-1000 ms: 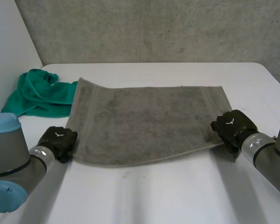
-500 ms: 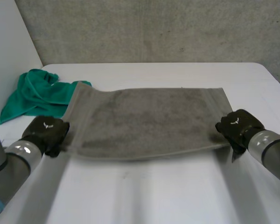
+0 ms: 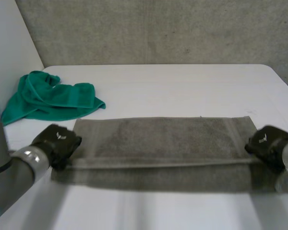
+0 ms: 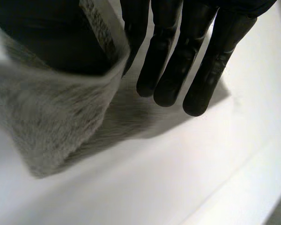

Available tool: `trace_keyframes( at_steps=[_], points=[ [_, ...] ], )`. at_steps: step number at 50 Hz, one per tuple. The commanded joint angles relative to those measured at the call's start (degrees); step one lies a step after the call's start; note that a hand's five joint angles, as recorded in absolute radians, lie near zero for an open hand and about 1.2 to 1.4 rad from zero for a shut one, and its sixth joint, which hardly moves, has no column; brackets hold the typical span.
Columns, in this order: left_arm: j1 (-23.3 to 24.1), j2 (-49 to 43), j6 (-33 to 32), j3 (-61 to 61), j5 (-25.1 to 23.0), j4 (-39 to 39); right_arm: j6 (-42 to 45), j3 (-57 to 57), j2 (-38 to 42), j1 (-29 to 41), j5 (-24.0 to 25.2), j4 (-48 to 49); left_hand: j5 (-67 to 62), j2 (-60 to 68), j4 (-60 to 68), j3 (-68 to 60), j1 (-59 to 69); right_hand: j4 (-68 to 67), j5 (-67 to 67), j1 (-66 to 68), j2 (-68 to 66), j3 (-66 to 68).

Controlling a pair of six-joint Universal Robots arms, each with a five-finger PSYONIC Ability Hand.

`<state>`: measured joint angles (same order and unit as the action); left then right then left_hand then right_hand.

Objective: Fold the laundry.

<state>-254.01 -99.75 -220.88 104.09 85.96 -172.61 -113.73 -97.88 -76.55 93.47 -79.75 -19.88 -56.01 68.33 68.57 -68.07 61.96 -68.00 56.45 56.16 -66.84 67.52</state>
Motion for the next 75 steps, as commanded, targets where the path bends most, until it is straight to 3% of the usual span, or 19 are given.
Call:
trace_keyframes(
  at_steps=[1,6,14,15,16,17,20,24,33,37,43,47,53,56,64,70,75],
  points=[
    [3.78,-17.39,2.21,-15.48,6.93,-11.95,-2.46,15.94,14.73,7.50,-8.21,12.04,-13.99,11.67,11.43,-11.93,18.04,-12.00,13.55,23.84,-13.16,12.48],
    [4.75,-26.96,1.95,-25.40,11.77,-17.04,-1.67,24.39,22.92,9.44,-9.19,17.59,-13.99,11.67,11.43,-11.93,18.04,-12.00,13.55,23.84,-13.16,12.48],
    [5.80,-33.84,1.60,-30.61,11.69,-26.45,-1.14,37.49,33.82,11.11,-9.63,21.63,-13.99,11.67,11.43,-11.93,18.04,-12.00,13.55,23.84,-13.16,12.48],
    [5.98,-34.02,1.68,-30.61,11.60,-27.68,-1.05,38.46,34.70,11.20,-9.98,21.72,-12.85,10.53,10.29,-10.78,16.90,-1.40,2.95,13.25,-2.56,1.88],
    [6.24,-34.28,1.68,-30.61,11.51,-28.65,-1.05,39.43,35.58,11.20,-10.42,21.90,5.82,-8.13,-8.37,7.88,-1.76,19.19,-17.64,-7.34,18.03,-18.71],
    [7.11,-34.63,1.60,-30.44,11.51,-31.00,-1.31,40.83,36.55,11.29,-12.07,22.16,56.01,-58.33,-58.57,58.07,-51.96,58.00,-56.45,-46.16,56.84,-57.52],
    [8.00,-34.46,1.60,-29.47,11.42,-33.65,-2.36,42.77,36.56,11.20,-15.50,23.04,56.01,-58.33,-58.57,58.07,-51.96,58.00,-56.45,-46.16,56.84,-57.52],
    [8.35,-32.54,1.77,-27.80,11.69,-35.86,-5.78,42.25,33.50,11.12,-16.05,25.15,56.01,-58.33,-58.57,58.07,-51.96,58.00,-56.45,-46.16,56.84,-57.52],
    [7.83,-21.29,2.12,-20.77,12.13,-35.25,-21.07,36.19,17.68,9.89,-8.50,24.98,56.01,-58.33,-58.57,58.07,-51.96,58.00,-56.45,-46.16,56.84,-57.52],
    [8.00,-15.49,2.30,-15.59,11.86,-34.90,-26.80,32.76,12.57,5.24,-5.42,22.18,56.01,-58.33,-58.57,58.07,-51.96,58.00,-56.45,-46.16,56.84,-57.52],
    [8.53,-10.29,2.39,-8.65,11.51,-34.81,-26.89,32.23,10.46,-0.82,-0.41,8.75,56.01,-58.33,-58.57,58.07,-51.96,58.00,-56.45,-46.16,56.84,-57.52],
    [8.62,-9.85,2.56,-6.88,11.51,-34.37,-27.42,30.83,10.81,-3.99,0.21,4.16,56.01,-58.33,-58.57,58.07,-51.96,58.00,-56.45,-46.16,56.84,-57.52],
    [8.53,-9.24,4.14,-4.86,11.51,-32.61,-26.80,21.70,9.58,-5.49,1.09,4.06,56.01,-58.33,-58.57,58.07,-51.96,58.00,-56.45,-46.16,56.84,-57.52],
    [8.53,-8.88,6.77,-4.07,11.42,-31.65,-26.80,14.76,6.68,-6.20,2.93,4.23,56.01,-58.33,-58.57,58.07,-51.96,49.02,-47.46,-37.17,47.85,-48.53],
    [8.62,-9.14,11.53,-3.71,10.98,-31.38,-26.54,-0.37,5.89,-9.19,9.70,18.72,56.01,-58.33,-58.57,58.07,-51.96,37.57,-36.01,-25.72,36.41,-37.08],
    [8.53,-9.59,11.53,-3.63,10.72,-31.47,-26.36,-3.63,8.86,-9.01,10.41,28.66,56.01,-58.33,-58.57,58.07,-51.96,31.87,-30.32,-20.03,30.71,-31.39],
    [8.35,-9.76,11.70,-3.45,10.19,-31.47,-26.19,-2.75,11.68,-9.01,9.79,28.84,56.01,-58.33,-58.57,58.07,-51.96,30.67,-29.12,-18.82,29.51,-30.19]
  ],
)
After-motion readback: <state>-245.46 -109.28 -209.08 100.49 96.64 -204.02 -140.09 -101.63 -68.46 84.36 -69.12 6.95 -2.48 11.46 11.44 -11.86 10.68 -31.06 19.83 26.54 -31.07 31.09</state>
